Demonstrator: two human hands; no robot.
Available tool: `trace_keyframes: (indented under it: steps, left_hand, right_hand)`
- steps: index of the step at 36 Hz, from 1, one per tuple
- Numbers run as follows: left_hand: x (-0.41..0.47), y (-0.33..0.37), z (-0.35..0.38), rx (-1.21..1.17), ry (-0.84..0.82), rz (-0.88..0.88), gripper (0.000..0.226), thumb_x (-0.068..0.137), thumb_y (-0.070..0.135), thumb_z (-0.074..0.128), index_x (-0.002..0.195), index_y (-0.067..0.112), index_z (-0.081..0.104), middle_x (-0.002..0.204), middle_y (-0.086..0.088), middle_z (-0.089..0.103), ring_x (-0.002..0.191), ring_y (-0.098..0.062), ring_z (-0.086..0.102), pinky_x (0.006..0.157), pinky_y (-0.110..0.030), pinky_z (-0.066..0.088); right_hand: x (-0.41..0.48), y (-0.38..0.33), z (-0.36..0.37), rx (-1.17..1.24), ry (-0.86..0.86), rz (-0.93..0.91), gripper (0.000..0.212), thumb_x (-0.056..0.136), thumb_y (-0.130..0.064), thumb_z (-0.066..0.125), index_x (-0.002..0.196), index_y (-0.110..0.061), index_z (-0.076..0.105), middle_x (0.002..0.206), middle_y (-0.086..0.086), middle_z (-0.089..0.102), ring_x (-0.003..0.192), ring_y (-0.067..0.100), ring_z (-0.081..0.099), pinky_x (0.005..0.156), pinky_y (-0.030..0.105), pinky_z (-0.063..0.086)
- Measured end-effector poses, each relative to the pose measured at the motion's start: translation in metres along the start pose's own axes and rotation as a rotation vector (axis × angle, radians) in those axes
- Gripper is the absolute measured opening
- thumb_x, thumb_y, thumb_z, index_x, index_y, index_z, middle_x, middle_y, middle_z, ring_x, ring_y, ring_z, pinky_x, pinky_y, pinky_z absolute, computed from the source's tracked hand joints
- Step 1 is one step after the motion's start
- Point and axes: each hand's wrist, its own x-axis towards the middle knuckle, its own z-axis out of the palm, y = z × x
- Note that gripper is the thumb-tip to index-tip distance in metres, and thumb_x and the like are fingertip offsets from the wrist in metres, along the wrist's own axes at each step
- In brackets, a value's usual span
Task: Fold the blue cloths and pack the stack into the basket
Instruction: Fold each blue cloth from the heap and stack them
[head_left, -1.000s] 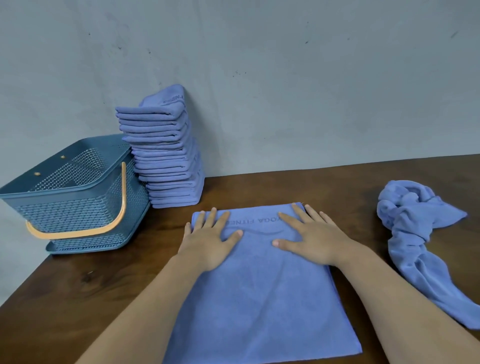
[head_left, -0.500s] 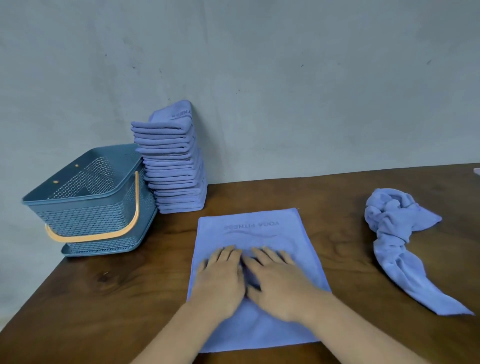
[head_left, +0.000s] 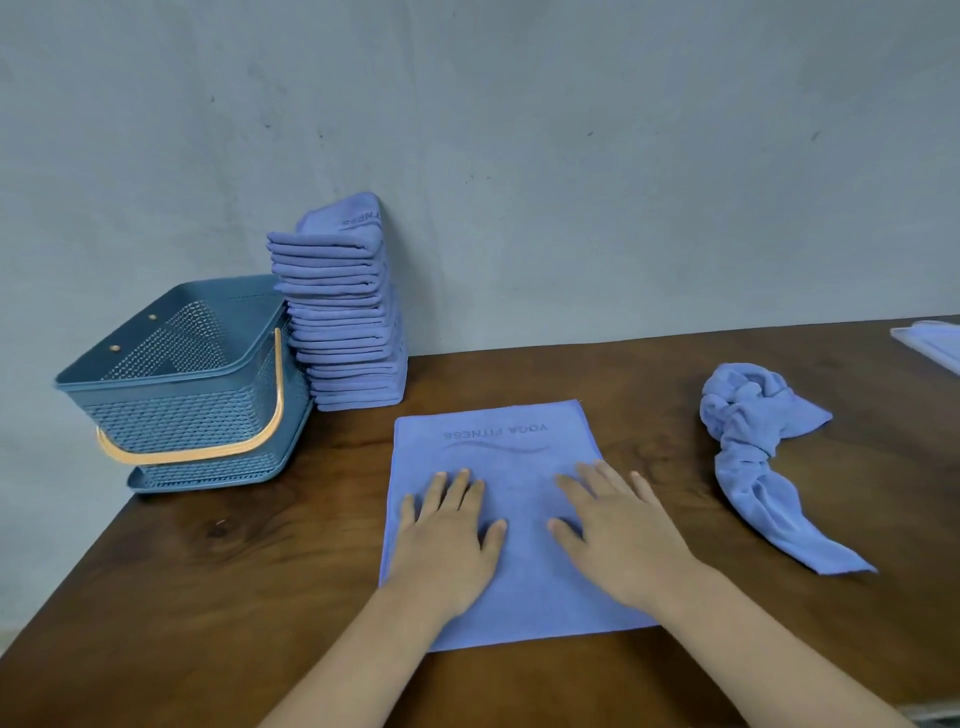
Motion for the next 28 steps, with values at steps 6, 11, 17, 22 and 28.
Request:
trace_keyframes:
  steps: [6, 11, 17, 22, 28]
  left_hand:
    - [-0.034, -0.001, 0.009, -0.027, 0.025, 0.015, 0.066, 0.11, 0.061, 0.022, 0.169, 0.037, 0.006, 0.177, 0.014, -0.004, 0.163, -0.011, -0.009, 0.132, -0.044, -0.002]
    - [-0.057, -0.032, 0.009, 0.005, 0.035, -0.004, 0.071, 0.104, 0.074, 0.015, 0.165, 0.048, -0.008, 0.173, 0.018, -0.019, 0.159, -0.005, -0.02, 0.13, -0.039, -0.009]
    - [-0.063, -0.048, -0.001, 0.033, -0.027, -0.026, 0.077, 0.097, 0.078, 0.001, 0.167, 0.045, -0.005, 0.175, 0.016, -0.015, 0.161, -0.006, -0.014, 0.132, -0.043, -0.002]
    - [-0.025, -0.02, -0.01, 0.023, 0.156, -0.021, 0.078, 0.096, 0.063, 0.004, 0.158, 0.03, 0.038, 0.166, 0.009, 0.034, 0.156, -0.012, 0.025, 0.128, -0.037, 0.021]
    - [0.031, -0.013, 0.003, -0.017, 0.007, -0.03, 0.07, 0.108, 0.065, 0.021, 0.169, 0.036, 0.006, 0.177, 0.008, -0.008, 0.163, -0.016, -0.014, 0.131, -0.048, -0.005]
  right_hand:
    - [-0.001, -0.035, 0.027, 0.065, -0.041, -0.15, 0.069, 0.105, -0.068, 0.017, 0.168, -0.042, 0.005, 0.176, -0.01, -0.01, 0.162, 0.014, -0.015, 0.131, 0.047, -0.001]
    - [-0.021, -0.019, 0.032, 0.057, -0.053, -0.126, 0.077, 0.097, -0.084, 0.014, 0.163, -0.052, -0.009, 0.172, -0.015, -0.026, 0.158, 0.015, -0.028, 0.131, 0.044, -0.007]
    - [-0.028, 0.004, 0.021, 0.039, -0.091, -0.037, 0.079, 0.096, -0.086, 0.013, 0.164, -0.05, -0.009, 0.174, -0.008, -0.022, 0.16, 0.018, -0.022, 0.132, 0.039, 0.003]
    - [0.01, -0.006, 0.01, -0.037, 0.061, -0.114, 0.071, 0.103, -0.069, 0.019, 0.165, -0.035, 0.024, 0.175, -0.003, 0.016, 0.162, 0.024, 0.01, 0.129, 0.046, 0.015]
    - [0.073, 0.007, 0.017, 0.017, -0.069, -0.307, 0.071, 0.104, -0.074, 0.027, 0.167, -0.045, 0.015, 0.176, -0.013, -0.003, 0.162, 0.009, -0.008, 0.128, 0.037, -0.004]
